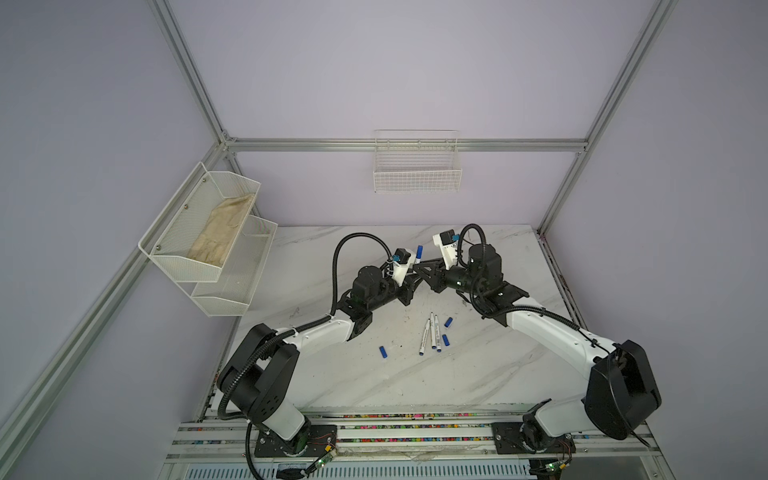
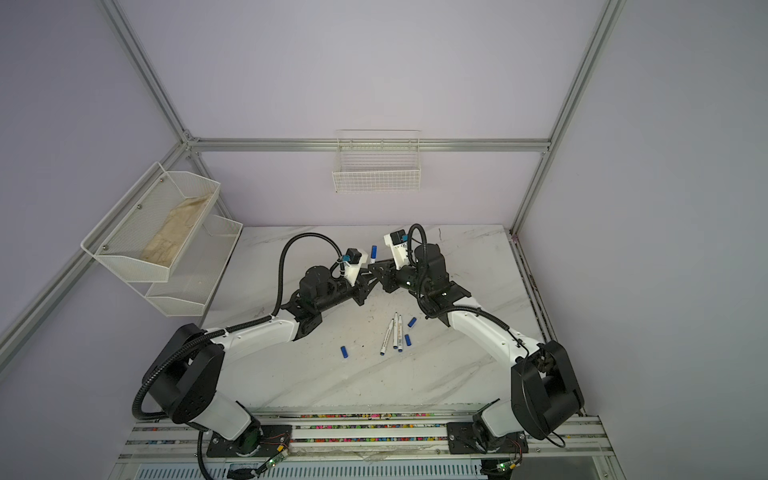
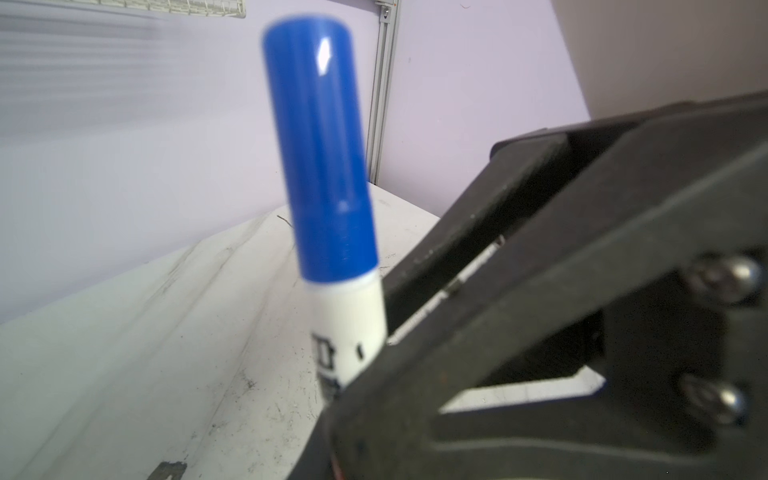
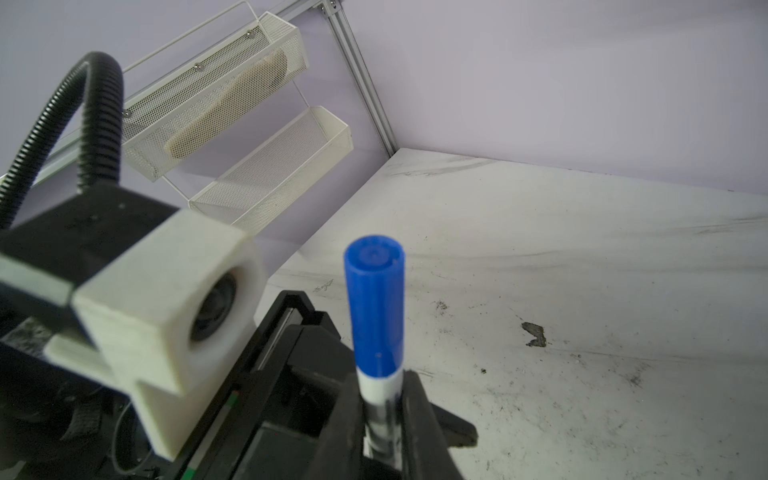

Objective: Insert the pens into the pen caps
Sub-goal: 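Open the right gripper to release the capped marker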

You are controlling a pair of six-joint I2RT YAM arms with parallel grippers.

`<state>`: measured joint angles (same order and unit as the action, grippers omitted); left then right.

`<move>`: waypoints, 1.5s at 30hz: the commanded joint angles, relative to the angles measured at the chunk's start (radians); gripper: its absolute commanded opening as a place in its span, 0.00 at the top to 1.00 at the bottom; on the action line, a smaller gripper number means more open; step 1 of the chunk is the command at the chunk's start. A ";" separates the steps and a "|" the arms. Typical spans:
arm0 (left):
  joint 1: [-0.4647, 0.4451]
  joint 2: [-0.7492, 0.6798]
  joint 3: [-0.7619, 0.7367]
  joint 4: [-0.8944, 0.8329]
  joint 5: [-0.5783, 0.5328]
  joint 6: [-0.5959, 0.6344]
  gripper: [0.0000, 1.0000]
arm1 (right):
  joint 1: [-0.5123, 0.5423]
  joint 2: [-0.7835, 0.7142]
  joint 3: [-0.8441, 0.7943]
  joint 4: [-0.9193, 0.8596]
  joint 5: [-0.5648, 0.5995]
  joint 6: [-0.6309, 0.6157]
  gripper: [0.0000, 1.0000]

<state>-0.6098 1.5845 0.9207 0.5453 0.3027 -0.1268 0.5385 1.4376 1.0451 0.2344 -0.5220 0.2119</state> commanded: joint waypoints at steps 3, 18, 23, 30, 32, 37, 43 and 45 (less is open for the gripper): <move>-0.003 0.001 0.096 0.048 0.019 -0.010 1.00 | 0.005 -0.031 0.016 0.011 -0.018 0.004 0.98; -0.008 -0.024 -0.030 0.100 0.006 -0.037 1.00 | 0.004 -0.106 0.042 -0.010 0.136 0.003 0.48; -0.022 -0.041 -0.067 0.100 -0.003 -0.037 1.00 | 0.002 -0.082 0.090 -0.013 0.129 -0.003 0.48; -0.036 -0.052 -0.096 0.118 -0.009 -0.036 1.00 | 0.002 0.019 0.160 -0.024 0.077 0.010 0.51; -0.037 -0.055 -0.100 0.125 -0.013 -0.035 1.00 | 0.002 0.035 0.175 -0.032 0.077 0.010 0.52; -0.036 -0.058 -0.101 0.125 -0.007 -0.030 1.00 | 0.002 0.038 0.175 -0.051 0.092 0.002 0.54; -0.036 -0.057 -0.103 0.125 -0.007 -0.027 1.00 | 0.002 0.037 0.158 -0.060 0.076 0.003 0.77; -0.036 -0.057 -0.099 0.125 -0.007 -0.025 1.00 | 0.002 0.040 0.153 -0.061 0.055 0.006 0.85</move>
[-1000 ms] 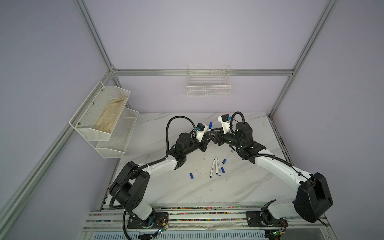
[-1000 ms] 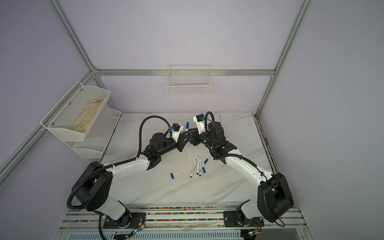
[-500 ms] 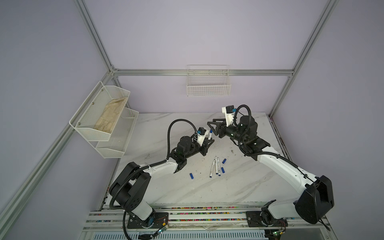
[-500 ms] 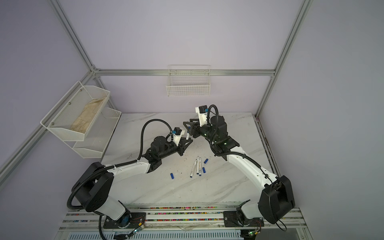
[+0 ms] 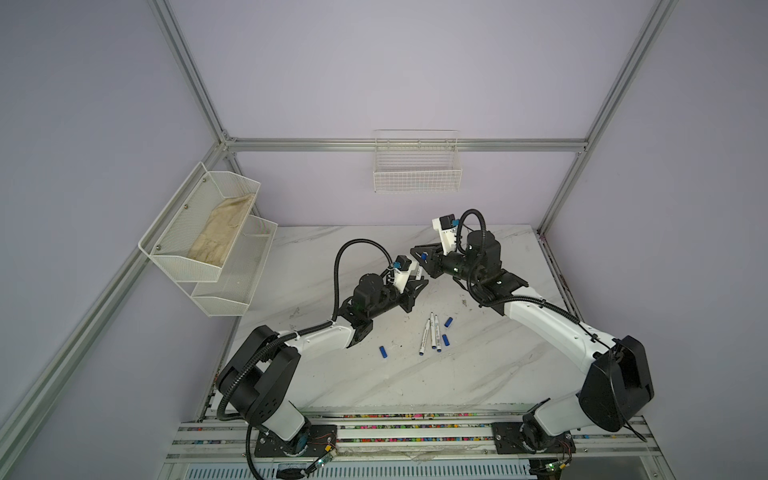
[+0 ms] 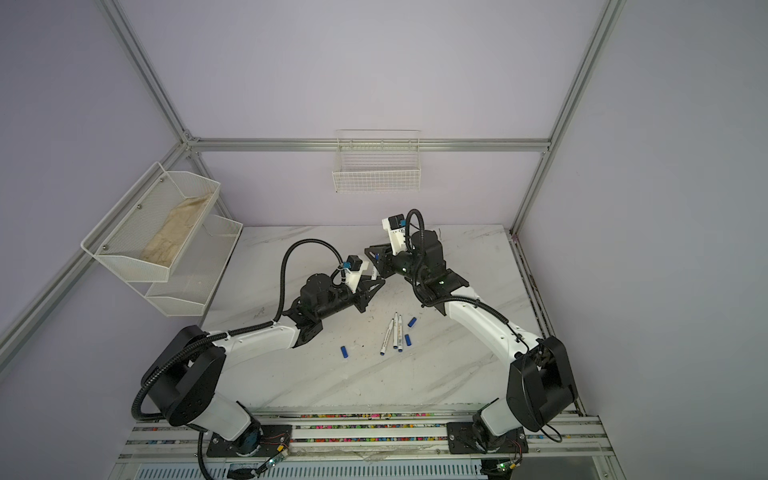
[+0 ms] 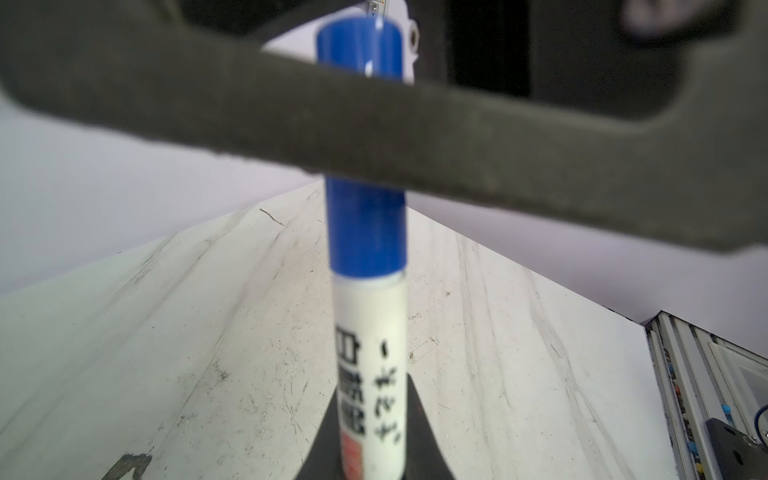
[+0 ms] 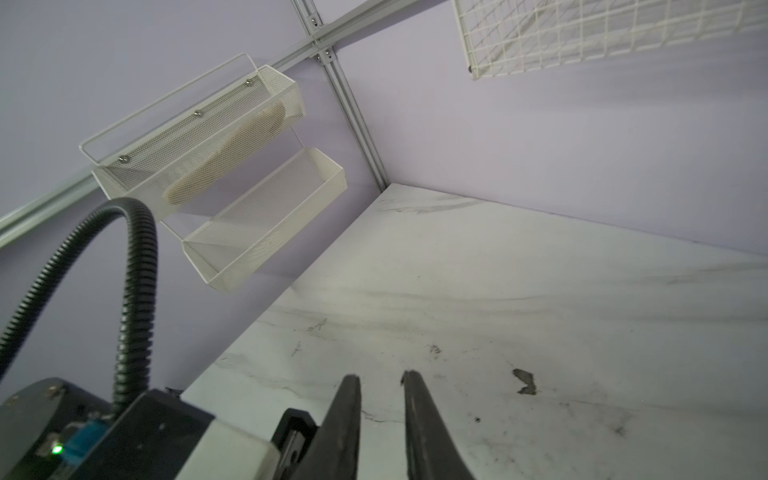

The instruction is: Insert the pens into the pen caps

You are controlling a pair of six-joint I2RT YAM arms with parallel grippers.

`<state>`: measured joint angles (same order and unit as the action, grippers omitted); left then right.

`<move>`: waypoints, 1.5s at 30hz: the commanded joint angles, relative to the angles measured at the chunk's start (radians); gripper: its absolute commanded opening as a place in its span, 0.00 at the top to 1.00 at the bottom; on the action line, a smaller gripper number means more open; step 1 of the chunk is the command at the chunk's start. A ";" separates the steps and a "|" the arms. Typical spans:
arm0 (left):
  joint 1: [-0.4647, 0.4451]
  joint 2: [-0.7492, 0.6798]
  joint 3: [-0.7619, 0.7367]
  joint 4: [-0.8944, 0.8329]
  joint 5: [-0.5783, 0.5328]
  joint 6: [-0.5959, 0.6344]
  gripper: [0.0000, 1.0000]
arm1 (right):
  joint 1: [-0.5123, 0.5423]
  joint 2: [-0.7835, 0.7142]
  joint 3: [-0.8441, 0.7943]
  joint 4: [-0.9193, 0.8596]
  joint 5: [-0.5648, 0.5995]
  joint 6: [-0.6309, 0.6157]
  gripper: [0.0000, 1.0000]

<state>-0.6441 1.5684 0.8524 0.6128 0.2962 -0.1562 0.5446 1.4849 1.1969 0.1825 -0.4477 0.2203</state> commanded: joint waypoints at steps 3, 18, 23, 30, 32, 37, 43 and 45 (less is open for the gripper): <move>-0.002 -0.047 -0.023 0.067 -0.013 0.003 1.00 | -0.005 0.001 0.000 -0.029 -0.045 -0.002 0.92; 0.193 -0.026 0.070 0.435 0.058 -0.314 1.00 | -0.089 0.108 -0.054 -0.177 -0.397 0.131 1.00; 0.228 -0.008 0.028 0.555 -0.006 -0.406 1.00 | -0.084 0.151 -0.012 -0.384 -0.371 0.010 1.00; 0.247 0.007 0.019 0.555 -0.124 -0.404 1.00 | 0.022 0.192 0.044 -0.591 -0.183 -0.145 1.00; 0.242 -0.002 0.032 0.494 -0.160 -0.365 1.00 | 0.028 0.195 0.037 -0.578 -0.193 -0.140 1.00; 0.195 -0.053 0.024 0.400 -0.316 -0.168 1.00 | 0.028 0.192 0.017 -0.554 -0.195 -0.130 1.00; 0.179 -0.056 -0.012 0.433 -0.471 -0.177 1.00 | 0.144 0.190 0.036 -0.625 -0.004 -0.223 1.00; 0.199 -0.034 -0.014 0.480 -0.481 -0.236 1.00 | 0.146 0.194 0.043 -0.646 0.015 -0.225 1.00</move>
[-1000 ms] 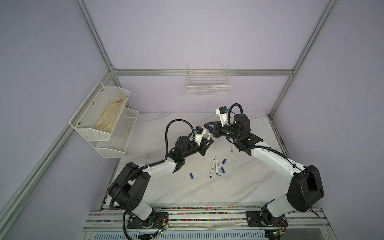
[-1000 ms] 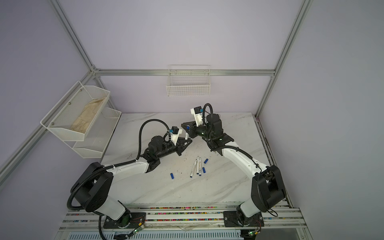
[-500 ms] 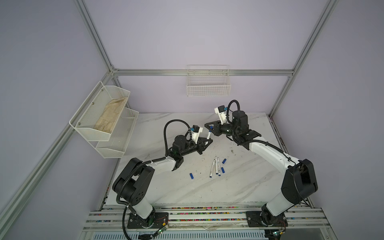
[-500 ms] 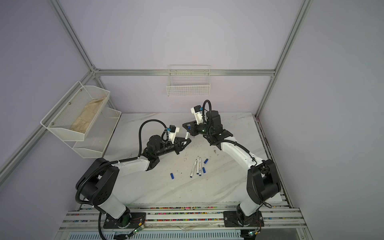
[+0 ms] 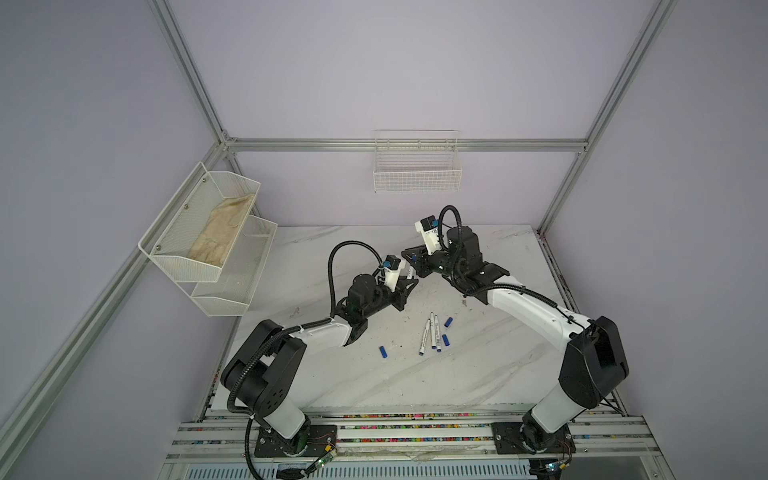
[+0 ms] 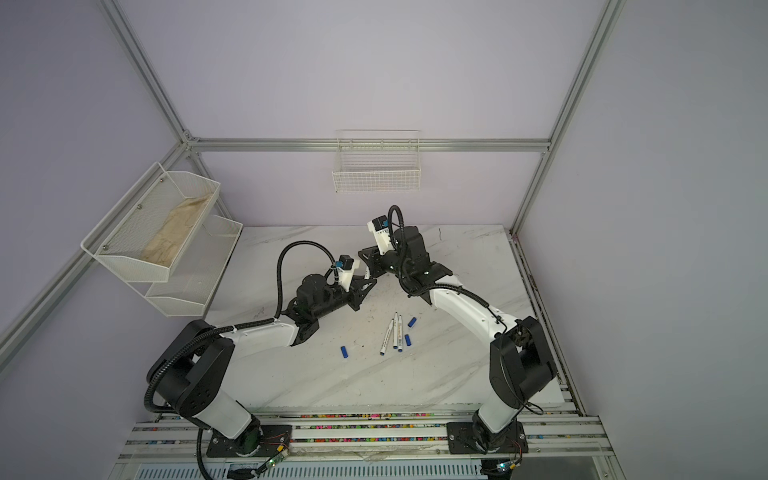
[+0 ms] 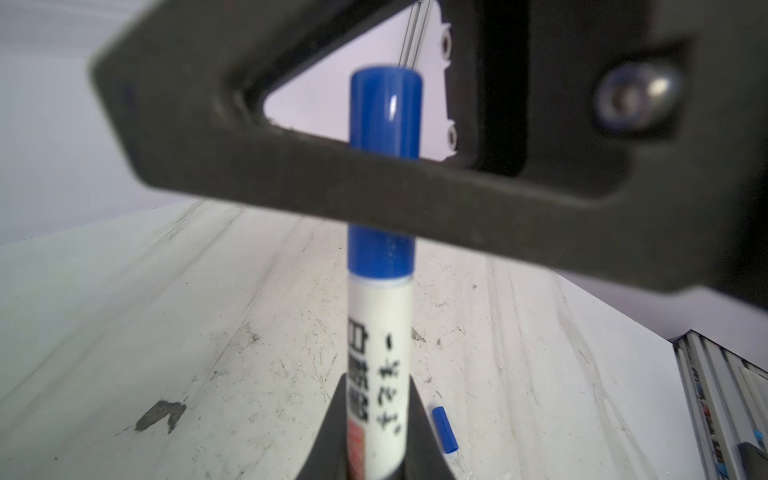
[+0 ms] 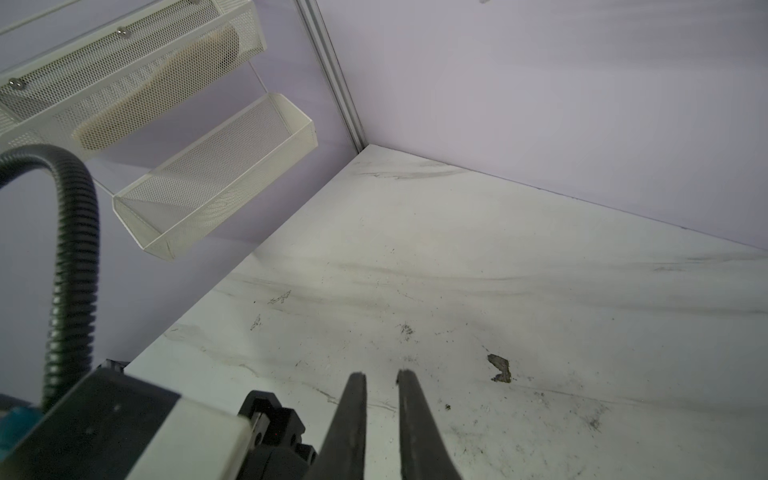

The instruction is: Insert the pens into the pen caps

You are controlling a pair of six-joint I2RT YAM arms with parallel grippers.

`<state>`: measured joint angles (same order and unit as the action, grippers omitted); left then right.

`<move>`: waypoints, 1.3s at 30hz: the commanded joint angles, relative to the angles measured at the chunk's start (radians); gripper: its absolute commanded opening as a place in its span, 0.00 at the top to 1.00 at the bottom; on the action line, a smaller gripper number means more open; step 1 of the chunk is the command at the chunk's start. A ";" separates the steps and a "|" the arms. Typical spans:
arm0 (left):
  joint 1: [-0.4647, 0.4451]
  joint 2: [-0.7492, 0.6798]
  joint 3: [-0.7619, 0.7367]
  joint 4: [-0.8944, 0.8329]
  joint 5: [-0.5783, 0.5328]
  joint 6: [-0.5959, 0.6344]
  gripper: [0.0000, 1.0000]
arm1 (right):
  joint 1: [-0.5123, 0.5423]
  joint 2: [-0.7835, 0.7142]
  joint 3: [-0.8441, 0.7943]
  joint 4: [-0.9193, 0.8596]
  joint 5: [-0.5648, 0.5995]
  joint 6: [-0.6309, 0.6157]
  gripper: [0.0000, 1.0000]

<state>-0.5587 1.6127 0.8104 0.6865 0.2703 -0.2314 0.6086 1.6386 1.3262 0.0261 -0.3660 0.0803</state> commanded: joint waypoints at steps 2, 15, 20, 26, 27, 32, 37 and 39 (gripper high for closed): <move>0.141 -0.049 0.037 0.470 -0.442 -0.213 1.00 | 0.082 0.052 -0.069 -0.532 -0.054 -0.107 1.00; 0.307 0.100 0.196 0.583 -0.437 -0.400 1.00 | 0.082 0.046 -0.105 -0.505 0.010 -0.093 1.00; 0.329 0.113 0.255 0.556 -0.428 -0.340 1.00 | 0.081 0.090 -0.111 -0.522 0.051 -0.064 1.00; 0.309 0.105 0.187 0.430 -0.410 -0.315 1.00 | 0.066 0.047 -0.170 -0.320 0.036 -0.037 1.00; 0.301 0.107 0.160 0.425 -0.416 -0.317 1.00 | 0.066 0.024 -0.188 -0.264 0.026 -0.040 1.00; 0.270 0.167 0.083 0.450 -0.433 -0.339 1.00 | 0.068 0.015 -0.214 -0.190 0.081 -0.064 1.00; 0.270 0.294 0.120 0.497 -0.455 -0.398 1.00 | 0.084 0.034 -0.299 -0.072 0.202 -0.059 1.00; 0.270 0.345 0.163 0.485 -0.473 -0.406 1.00 | 0.090 0.029 -0.344 0.001 0.262 -0.052 1.00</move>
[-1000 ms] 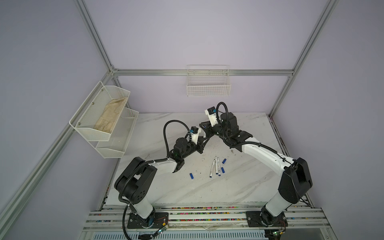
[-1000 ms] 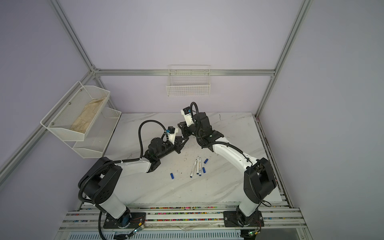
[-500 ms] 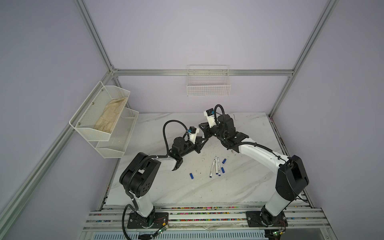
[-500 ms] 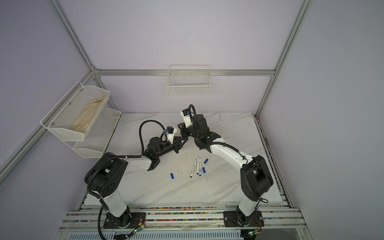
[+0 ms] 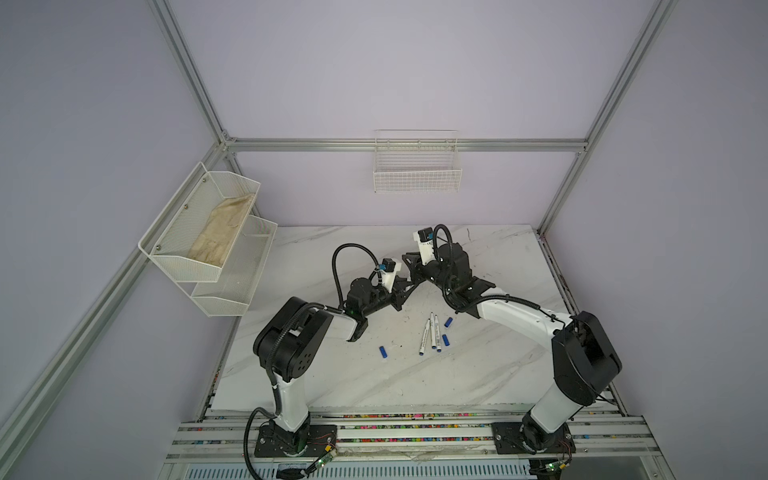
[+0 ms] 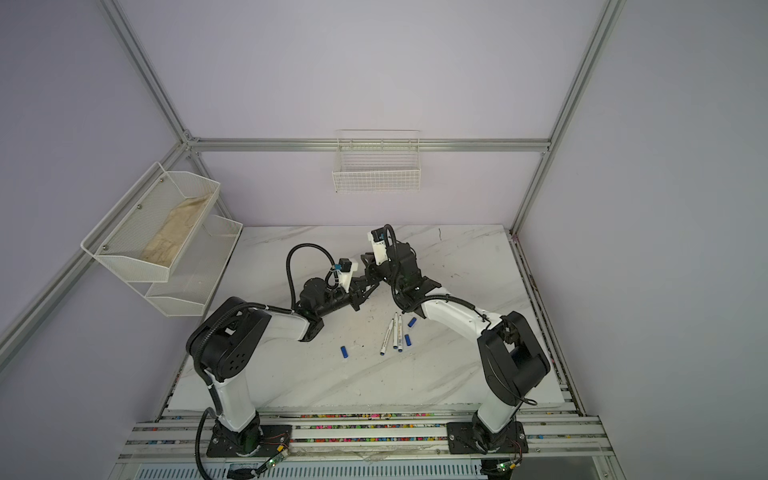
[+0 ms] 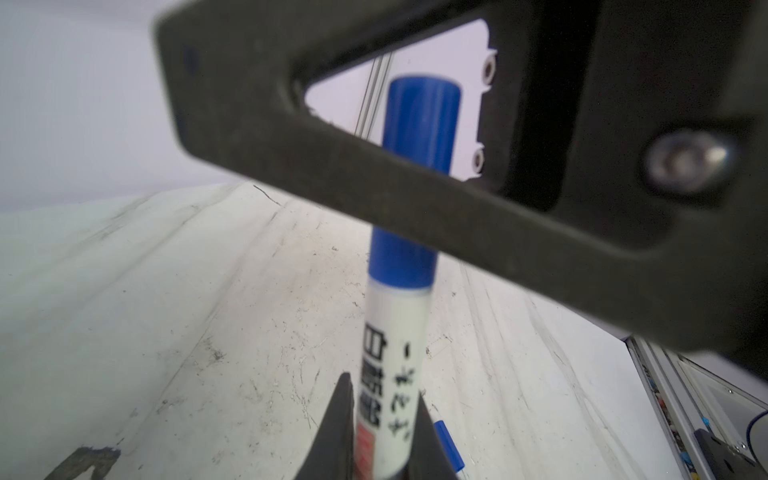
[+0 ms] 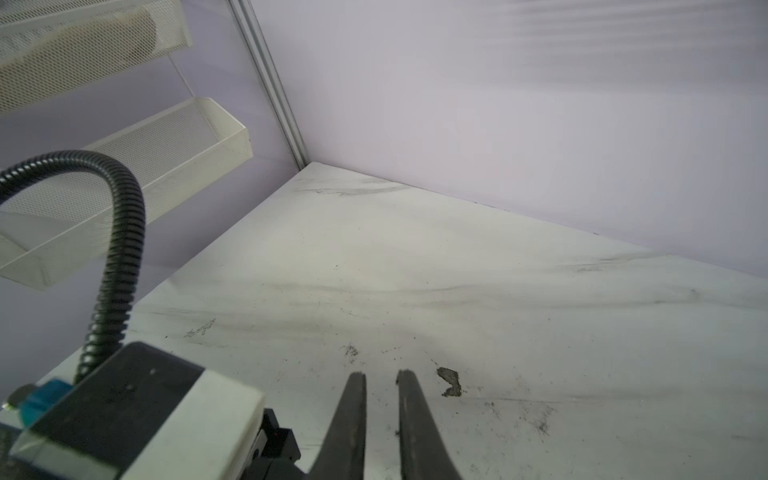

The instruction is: Insert the pens into the pen caps

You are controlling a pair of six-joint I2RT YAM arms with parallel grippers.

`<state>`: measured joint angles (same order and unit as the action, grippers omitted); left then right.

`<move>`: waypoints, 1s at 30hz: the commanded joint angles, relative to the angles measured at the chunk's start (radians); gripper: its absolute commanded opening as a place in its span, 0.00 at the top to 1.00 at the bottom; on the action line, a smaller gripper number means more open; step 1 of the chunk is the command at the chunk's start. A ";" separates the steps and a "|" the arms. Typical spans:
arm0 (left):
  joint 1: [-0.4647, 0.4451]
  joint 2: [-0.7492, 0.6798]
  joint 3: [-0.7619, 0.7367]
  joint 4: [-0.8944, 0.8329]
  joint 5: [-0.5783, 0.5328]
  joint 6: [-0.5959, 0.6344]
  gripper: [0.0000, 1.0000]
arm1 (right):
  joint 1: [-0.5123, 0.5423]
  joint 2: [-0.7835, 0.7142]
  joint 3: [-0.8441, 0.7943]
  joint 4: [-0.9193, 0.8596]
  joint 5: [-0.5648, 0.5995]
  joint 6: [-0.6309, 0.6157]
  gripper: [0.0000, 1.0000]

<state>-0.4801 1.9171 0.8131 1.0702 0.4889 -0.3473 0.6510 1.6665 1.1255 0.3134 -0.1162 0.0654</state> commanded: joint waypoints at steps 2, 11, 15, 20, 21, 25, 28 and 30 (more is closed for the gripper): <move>0.192 0.078 0.204 0.075 -0.709 -0.290 1.00 | 0.058 0.005 -0.175 -0.243 0.059 -0.050 1.00; 0.193 0.182 0.347 -0.214 -0.737 -0.422 1.00 | 0.152 0.119 -0.182 -0.234 0.163 -0.099 1.00; 0.196 0.189 0.345 -0.272 -0.775 -0.454 1.00 | 0.154 0.162 -0.150 -0.259 0.095 -0.127 1.00; 0.220 0.193 0.336 -0.267 -0.827 -0.479 1.00 | 0.154 0.178 -0.122 -0.297 0.042 -0.144 1.00; 0.226 0.191 0.334 -0.265 -0.834 -0.486 1.00 | 0.154 0.168 -0.123 -0.302 0.029 -0.147 1.00; 0.251 0.183 0.321 -0.231 -0.849 -0.516 1.00 | 0.154 0.098 -0.121 -0.329 -0.053 -0.141 1.00; 0.256 0.153 0.296 -0.151 -0.823 -0.464 1.00 | 0.142 0.046 -0.104 -0.370 -0.112 -0.114 1.00; 0.256 0.113 0.267 -0.087 -0.769 -0.411 1.00 | 0.110 0.020 -0.083 -0.389 -0.179 -0.097 1.00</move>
<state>-0.4881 2.0754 0.9501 0.9424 0.4599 -0.4664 0.6807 1.7943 1.1187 0.3847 0.0471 -0.0036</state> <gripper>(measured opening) 0.173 0.153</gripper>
